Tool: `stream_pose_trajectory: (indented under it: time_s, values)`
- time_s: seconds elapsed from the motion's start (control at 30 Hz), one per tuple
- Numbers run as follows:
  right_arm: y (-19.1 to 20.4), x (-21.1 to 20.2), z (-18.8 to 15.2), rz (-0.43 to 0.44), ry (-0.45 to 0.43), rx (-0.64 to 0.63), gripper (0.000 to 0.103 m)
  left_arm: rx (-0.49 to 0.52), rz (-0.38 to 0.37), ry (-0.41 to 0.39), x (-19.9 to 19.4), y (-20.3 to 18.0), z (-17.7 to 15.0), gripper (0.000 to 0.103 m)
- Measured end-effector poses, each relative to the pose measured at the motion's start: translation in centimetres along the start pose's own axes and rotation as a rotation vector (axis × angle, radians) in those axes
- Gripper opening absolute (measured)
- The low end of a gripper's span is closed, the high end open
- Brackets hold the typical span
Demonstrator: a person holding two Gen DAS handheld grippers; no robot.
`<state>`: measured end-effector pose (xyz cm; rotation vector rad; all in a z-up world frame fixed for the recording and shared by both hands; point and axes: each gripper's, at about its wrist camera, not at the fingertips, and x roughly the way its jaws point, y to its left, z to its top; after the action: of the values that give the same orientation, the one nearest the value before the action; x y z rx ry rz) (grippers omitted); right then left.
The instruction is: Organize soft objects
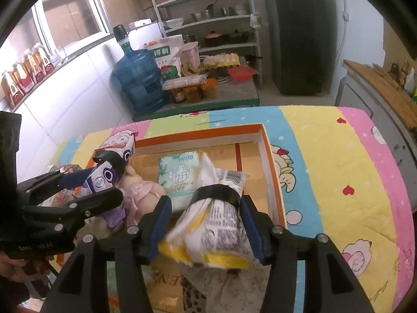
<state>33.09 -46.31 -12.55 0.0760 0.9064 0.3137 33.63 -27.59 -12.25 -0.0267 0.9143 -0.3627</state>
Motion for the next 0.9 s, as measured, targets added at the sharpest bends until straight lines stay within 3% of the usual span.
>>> stream_pose_trajectory:
  time_s: [0.4, 0.9]
  values:
    - [0.4, -2.2, 0.4, -0.008, -0.064, -0.005, 0.056, 0.002, 0.033, -0.062, -3.9, -0.2, -0.1, 0.069]
    - [3.5, -7.0, 0.2, -0.016, -0.157, -0.006, 0.056, -0.004, 0.035, -0.225, -11.2, -0.1, -1.7, 0.069]
